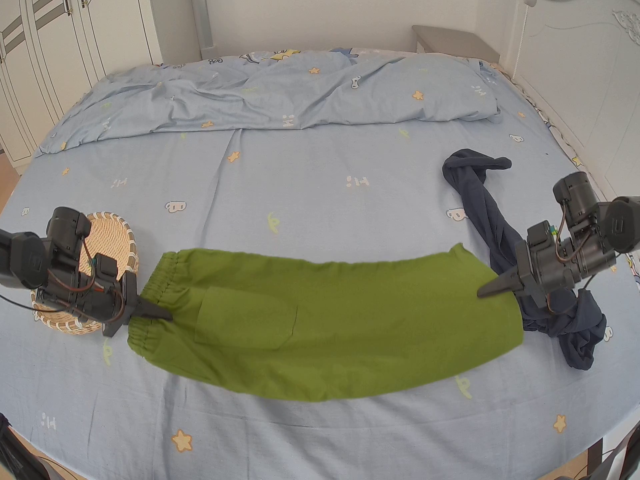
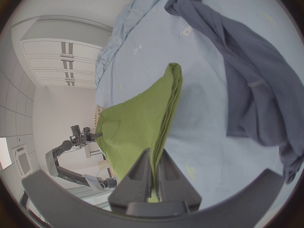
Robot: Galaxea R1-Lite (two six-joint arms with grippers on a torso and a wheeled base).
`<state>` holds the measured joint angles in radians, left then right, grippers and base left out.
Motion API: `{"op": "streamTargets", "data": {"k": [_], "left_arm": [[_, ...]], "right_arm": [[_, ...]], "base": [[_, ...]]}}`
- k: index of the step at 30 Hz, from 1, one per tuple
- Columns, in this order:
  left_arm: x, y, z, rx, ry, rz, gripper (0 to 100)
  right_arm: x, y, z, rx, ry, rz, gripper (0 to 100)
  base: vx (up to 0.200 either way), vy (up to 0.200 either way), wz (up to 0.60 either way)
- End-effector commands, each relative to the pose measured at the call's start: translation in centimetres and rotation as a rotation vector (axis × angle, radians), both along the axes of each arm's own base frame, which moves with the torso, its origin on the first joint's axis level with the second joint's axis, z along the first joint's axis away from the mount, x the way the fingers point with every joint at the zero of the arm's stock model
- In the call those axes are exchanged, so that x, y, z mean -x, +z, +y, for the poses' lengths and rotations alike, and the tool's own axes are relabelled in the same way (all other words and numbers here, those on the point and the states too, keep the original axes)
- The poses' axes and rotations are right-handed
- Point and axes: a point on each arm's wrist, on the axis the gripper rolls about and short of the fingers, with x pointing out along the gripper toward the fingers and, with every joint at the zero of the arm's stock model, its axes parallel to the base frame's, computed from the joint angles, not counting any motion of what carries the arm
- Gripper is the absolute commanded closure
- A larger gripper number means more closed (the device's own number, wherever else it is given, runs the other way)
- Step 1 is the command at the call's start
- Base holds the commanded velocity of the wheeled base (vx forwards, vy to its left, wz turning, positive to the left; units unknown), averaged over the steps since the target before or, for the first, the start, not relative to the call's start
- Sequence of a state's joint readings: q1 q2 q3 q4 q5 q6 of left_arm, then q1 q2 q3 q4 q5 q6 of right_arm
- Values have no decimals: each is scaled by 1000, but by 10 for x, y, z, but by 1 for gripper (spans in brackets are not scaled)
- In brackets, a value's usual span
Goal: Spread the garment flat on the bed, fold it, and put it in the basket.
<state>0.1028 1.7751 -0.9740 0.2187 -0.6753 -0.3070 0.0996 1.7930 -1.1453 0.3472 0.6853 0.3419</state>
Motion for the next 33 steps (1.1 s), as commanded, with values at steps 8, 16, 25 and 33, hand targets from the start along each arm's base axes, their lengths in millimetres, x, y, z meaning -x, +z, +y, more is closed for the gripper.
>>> {"op": "streamTargets", "data": {"k": [8, 16, 25, 33], "left_arm": [[128, -25, -16, -29, -78, 57, 100], [154, -51, -19, -30, -85, 58, 100], [148, -59, -19, -34, -85, 35, 100], [140, -54, -16, -51, -62, -20, 100]], "right_arm": [[93, -49, -8, 33, 57, 103, 100], [111, -85, -4, 27, 86, 51, 100], [108, -104, -2, 12, 91, 36, 100], [109, -110, -2, -38, 83, -64, 100]], "base": [[0, 0, 0], [0, 0, 0], [0, 0, 0], [0, 0, 0]]}}
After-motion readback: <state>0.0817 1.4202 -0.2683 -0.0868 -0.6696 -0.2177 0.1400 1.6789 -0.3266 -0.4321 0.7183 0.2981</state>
